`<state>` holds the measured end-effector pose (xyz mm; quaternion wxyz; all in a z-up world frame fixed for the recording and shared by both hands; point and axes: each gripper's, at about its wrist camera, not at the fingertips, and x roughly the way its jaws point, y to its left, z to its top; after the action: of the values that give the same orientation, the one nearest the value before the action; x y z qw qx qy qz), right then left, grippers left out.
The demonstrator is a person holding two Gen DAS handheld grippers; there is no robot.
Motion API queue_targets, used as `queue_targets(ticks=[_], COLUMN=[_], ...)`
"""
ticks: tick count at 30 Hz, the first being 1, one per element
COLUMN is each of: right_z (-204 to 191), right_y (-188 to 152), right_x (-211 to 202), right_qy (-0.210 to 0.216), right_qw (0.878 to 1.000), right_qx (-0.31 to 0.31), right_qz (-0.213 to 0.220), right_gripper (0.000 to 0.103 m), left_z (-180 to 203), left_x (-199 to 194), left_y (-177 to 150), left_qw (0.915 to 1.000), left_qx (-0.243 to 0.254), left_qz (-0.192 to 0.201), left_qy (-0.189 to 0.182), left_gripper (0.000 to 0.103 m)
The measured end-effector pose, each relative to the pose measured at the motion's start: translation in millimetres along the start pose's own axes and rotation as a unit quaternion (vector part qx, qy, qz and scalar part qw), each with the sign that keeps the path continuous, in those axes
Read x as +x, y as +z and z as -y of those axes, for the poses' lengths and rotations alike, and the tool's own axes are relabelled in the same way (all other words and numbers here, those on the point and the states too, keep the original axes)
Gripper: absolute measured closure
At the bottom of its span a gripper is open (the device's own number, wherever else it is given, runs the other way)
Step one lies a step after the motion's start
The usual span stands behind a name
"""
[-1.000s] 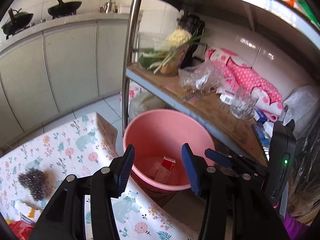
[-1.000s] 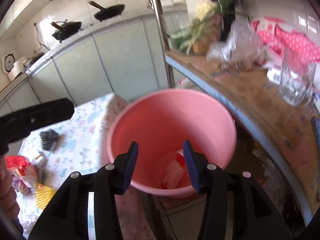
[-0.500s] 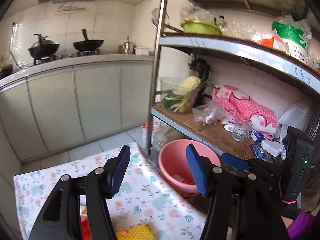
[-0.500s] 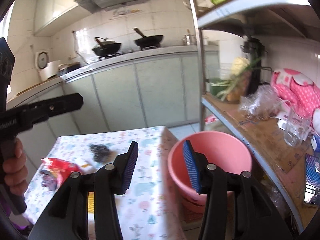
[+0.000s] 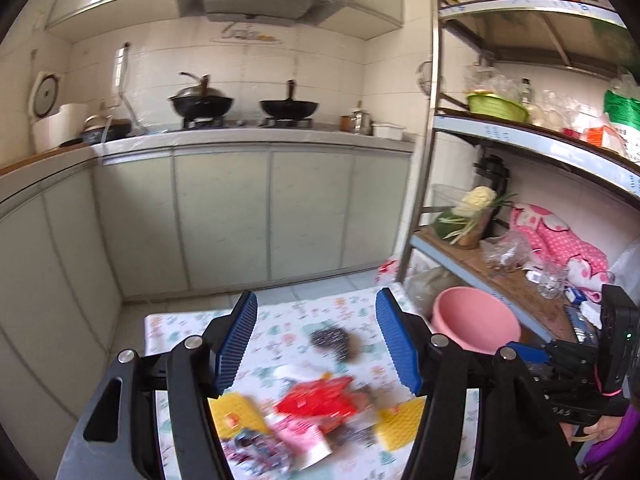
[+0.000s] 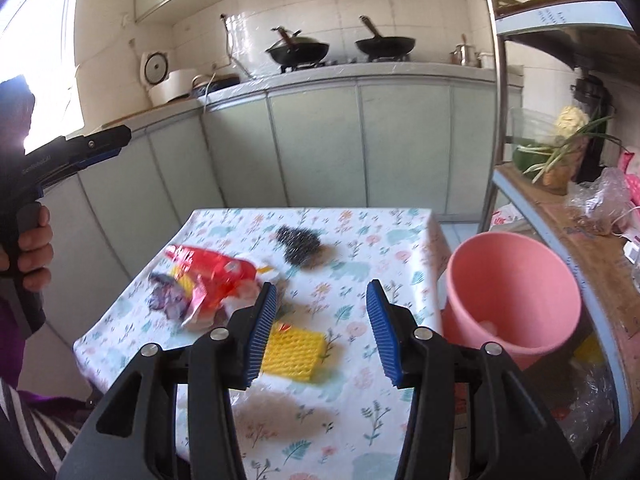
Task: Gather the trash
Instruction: 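Move both tools back over the table, then grasp the crumpled foil wrappers with the left tool while the right tool grasps clear plastic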
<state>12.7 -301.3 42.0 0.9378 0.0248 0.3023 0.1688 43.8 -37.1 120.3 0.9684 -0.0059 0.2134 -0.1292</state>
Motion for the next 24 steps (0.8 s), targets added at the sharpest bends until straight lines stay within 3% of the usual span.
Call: queue_targets(ticks=[8,15,24], right_z=[-10.8,-22.0,-38.3], right_y=[-18.2,-17.0,-21.5], right_x=[16.2,31.6,44.9], right_qy=[0.037,0.065,0.084], right_qw=[0.998,0.995,0.992], right_qx=[0.000,-0.010,-0.022], right_qz=[-0.045,-0.071,-0.090], right_gripper=[0.055,0.055,0.055], left_z=[-61.6,-80.0,-82.7], left_x=[-5.5,18.8,60.9], left_y=[-64.1,-118.5,-147.2], left_qw=[0.9953,0.9854,0.9647], left_qx=[-0.037,-0.095,-0.179], left_qz=[-0.065,-0.134,-0.193], left_qy=[0.062,0.045,0.008], left_gripper=[0.042,0.042,0.042])
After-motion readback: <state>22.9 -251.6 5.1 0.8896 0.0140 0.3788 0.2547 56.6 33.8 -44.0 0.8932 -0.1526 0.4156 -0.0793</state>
